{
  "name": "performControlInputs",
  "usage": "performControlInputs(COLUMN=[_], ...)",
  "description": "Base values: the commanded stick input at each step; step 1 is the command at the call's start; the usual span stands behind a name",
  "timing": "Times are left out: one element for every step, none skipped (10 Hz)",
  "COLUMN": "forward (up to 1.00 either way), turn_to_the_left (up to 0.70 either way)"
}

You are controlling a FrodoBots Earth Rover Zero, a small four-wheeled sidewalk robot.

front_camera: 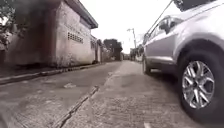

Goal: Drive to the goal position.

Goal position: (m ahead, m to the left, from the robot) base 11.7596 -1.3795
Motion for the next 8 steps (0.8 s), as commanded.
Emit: performControlInputs(forward=[0.70, 0.70, 0.70, 0.70, 0.70, 0.70, 0.70, 0.70], turn_to_the_left=[0.00, 0.00, 0.00, 0.00, -0.15, -0.35, -0.22, 0.00])
